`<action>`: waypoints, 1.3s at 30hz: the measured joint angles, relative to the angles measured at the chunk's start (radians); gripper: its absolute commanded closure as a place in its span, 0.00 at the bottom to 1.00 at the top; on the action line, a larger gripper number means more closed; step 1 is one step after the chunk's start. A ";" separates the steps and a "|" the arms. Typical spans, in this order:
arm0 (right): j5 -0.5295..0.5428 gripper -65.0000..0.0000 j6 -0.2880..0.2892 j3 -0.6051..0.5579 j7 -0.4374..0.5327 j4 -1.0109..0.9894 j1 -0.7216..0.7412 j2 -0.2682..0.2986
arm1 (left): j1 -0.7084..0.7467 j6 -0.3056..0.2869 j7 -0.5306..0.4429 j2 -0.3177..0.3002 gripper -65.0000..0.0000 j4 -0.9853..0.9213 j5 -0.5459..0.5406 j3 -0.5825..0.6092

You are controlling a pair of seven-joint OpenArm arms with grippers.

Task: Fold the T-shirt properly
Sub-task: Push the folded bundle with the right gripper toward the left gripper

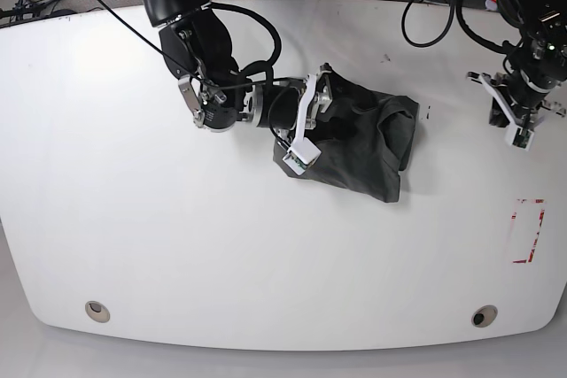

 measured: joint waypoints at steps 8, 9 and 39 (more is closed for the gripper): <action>0.001 0.55 -0.011 -0.132 0.155 -0.187 0.099 -0.039 | 0.034 0.000 -0.007 -0.083 0.95 0.000 -0.005 -0.136; 0.004 0.55 -0.006 -0.154 0.174 -0.222 0.109 -0.050 | 0.035 0.000 -0.009 -0.084 0.95 0.000 -0.009 -0.145; 0.019 0.55 -0.008 -0.175 0.300 -0.181 0.201 0.111 | -0.055 0.000 -0.001 0.033 0.95 0.035 0.044 0.266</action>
